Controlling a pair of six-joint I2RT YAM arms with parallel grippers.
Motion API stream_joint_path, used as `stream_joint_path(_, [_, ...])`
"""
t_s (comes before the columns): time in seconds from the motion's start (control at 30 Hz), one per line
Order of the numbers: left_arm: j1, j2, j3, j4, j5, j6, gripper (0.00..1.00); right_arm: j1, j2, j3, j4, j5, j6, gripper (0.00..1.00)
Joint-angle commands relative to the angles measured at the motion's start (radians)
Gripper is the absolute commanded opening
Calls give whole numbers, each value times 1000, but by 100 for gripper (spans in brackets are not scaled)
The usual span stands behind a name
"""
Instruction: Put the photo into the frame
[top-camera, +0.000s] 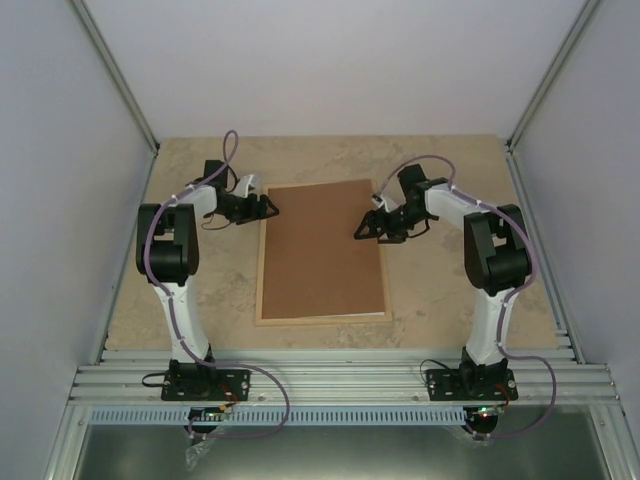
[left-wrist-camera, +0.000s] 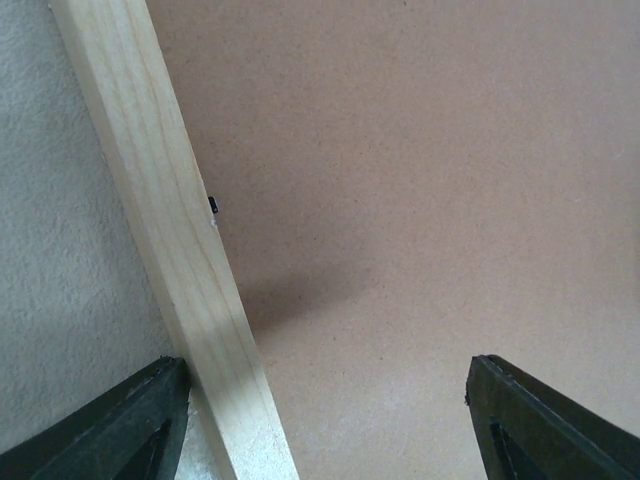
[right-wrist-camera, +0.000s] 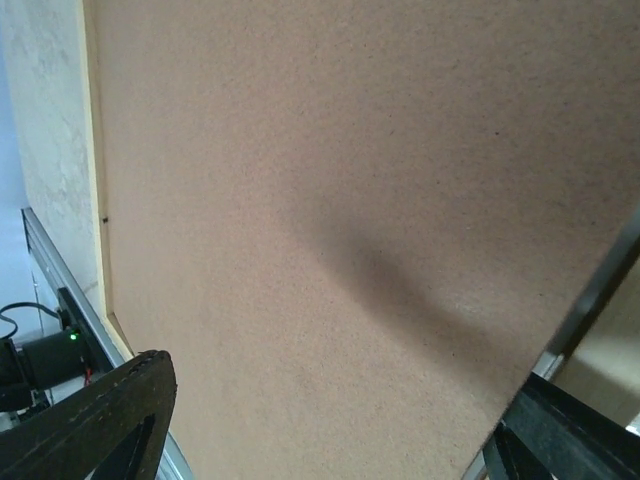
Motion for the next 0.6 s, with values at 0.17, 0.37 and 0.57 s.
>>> stream_joint_path(0.17, [0,19,-36,-23,-78,-18,79,31,-20,31,-74,71,-95,88])
stream_joint_path(0.37, [0,25,-30,-21,-81,-21,79,30,-57,40,-96,136,-128,91])
stream_joint_path(0.57, [0,34,-17,-29,-83,-18,79,27,-77,40,-117,159,-159,92])
